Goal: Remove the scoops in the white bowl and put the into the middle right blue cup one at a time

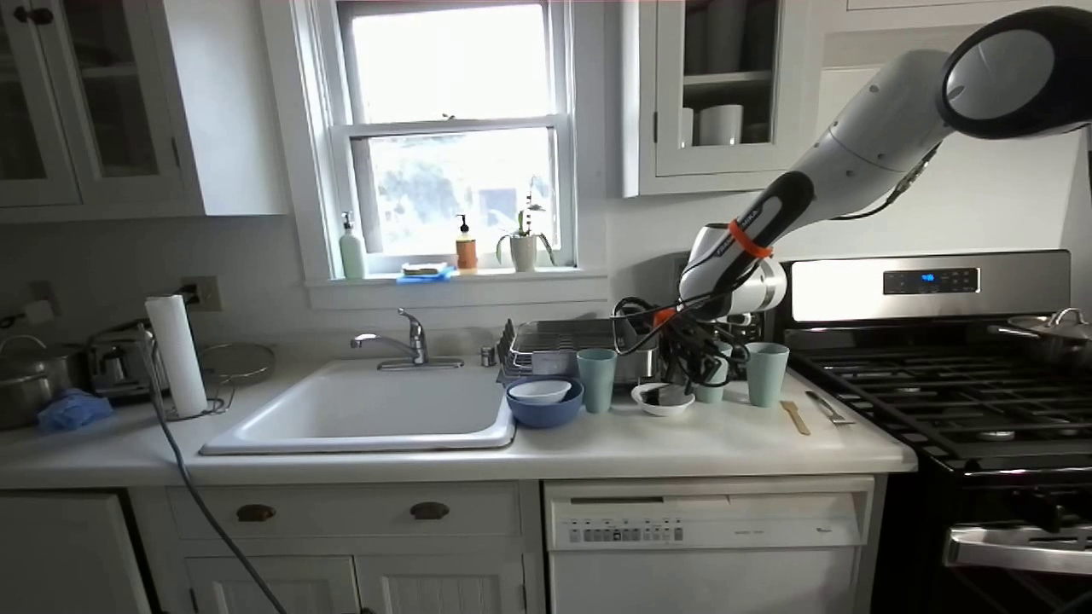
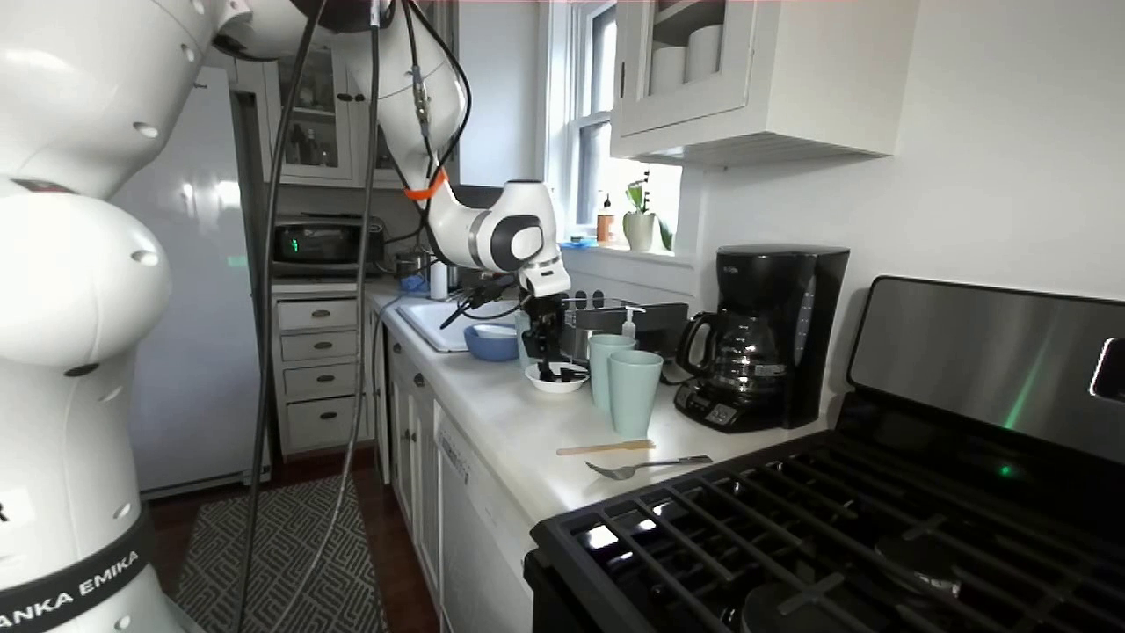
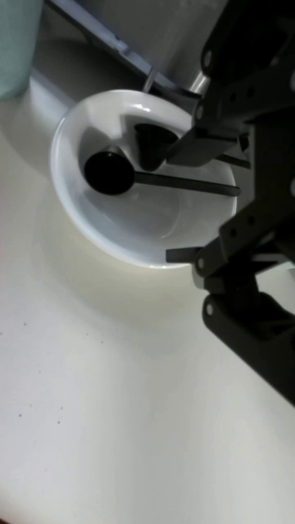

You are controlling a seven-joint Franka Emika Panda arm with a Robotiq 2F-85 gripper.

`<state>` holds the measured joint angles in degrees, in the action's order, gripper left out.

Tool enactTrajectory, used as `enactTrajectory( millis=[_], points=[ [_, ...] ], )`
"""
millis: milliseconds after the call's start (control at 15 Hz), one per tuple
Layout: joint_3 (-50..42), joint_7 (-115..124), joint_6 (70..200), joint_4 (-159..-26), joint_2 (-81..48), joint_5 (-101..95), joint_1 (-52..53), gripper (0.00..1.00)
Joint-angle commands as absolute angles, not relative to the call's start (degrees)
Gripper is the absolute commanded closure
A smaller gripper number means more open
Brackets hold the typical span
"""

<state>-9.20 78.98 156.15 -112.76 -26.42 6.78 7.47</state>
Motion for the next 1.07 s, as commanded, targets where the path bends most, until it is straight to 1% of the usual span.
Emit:
enactTrajectory(
  millis=[0,200,267,333,467,533,600,667,1000],
  points=[
    [-9.67,82.09,156.08,-108.81,-29.75,6.76,7.57,0.4],
    [-10.18,83.65,156.71,-107.01,-31.94,6.49,7.86,0.45],
    [-10.24,83.95,156.91,-106.49,-32.53,6.5,7.87,0.48],
    [-10.27,84.06,157.36,-106.06,-33.1,6.55,7.84,0.55],
    [-10.39,84.44,157.77,-105.09,-34.21,6.77,7.75,0.58],
    [-10.32,84.49,158.1,-104.72,-34.71,6.89,7.61,0.63],
    [-10.47,84.67,158.51,-104.43,-35.17,6.83,7.69,0.58],
    [-10.47,84.74,158.65,-104.12,-35.5,6.96,7.62,0.6],
    [-11.36,85.32,159.67,-102.8,-37.12,6.76,7.88,0.59]
  ],
)
